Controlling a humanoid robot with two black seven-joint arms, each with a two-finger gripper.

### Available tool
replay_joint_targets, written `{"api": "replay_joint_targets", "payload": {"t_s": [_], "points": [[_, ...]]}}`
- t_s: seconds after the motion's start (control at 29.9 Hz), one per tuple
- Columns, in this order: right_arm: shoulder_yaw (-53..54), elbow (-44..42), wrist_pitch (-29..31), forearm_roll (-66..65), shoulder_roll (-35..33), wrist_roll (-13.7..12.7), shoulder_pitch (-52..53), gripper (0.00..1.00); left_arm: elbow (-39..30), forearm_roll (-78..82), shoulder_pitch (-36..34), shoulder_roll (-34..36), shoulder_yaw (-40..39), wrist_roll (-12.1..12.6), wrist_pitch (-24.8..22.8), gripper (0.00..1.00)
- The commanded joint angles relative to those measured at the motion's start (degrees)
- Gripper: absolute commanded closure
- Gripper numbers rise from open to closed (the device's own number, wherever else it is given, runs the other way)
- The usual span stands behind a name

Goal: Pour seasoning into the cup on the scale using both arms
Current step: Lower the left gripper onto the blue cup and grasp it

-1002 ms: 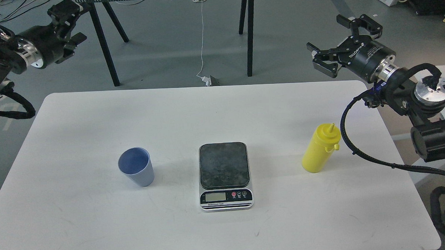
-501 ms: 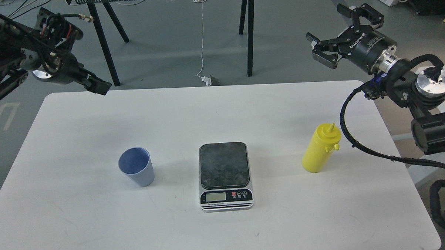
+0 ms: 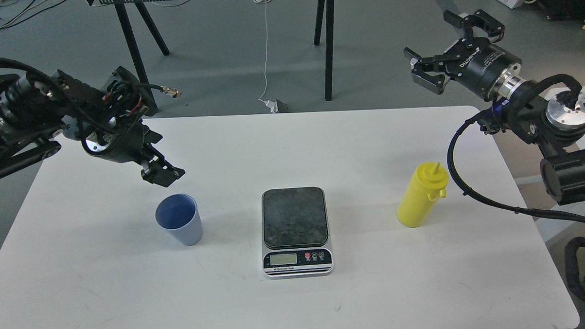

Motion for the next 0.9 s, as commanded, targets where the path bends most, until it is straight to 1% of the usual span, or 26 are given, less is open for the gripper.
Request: {"api": "replay_joint_targets", "payload": {"t_s": [0.0, 0.1, 0.4, 0.73, 0.87], "points": [[0.0, -0.1, 0.0, 0.0, 0.0, 0.0, 0.1, 0.00, 2.3, 0.0, 3.1, -0.7, -0.2, 0.0, 0.0, 0.00], [0.0, 0.0, 0.0, 0.0, -0.1, 0.0, 0.1, 0.00, 3.0, 0.0, 4.6, -1.3, -0.4, 0.0, 0.0, 0.00], [0.0, -0.1, 0.0, 0.0, -0.1, 0.0, 0.0, 0.00, 3.6, -0.1, 6.6, -1.7, -0.5, 0.0, 0.0, 0.00], [0.0, 0.0, 0.0, 0.0, -0.3, 0.0, -0.3, 0.00, 9.1, -0.2, 8.6, -5.4, -0.5, 0.0, 0.0, 0.02], [0.0, 0.1, 0.0, 0.0, -0.4, 0.0, -0.4, 0.00, 9.5, -0.3, 8.9, -6.2, -0.5, 0.0, 0.0, 0.03]]}}
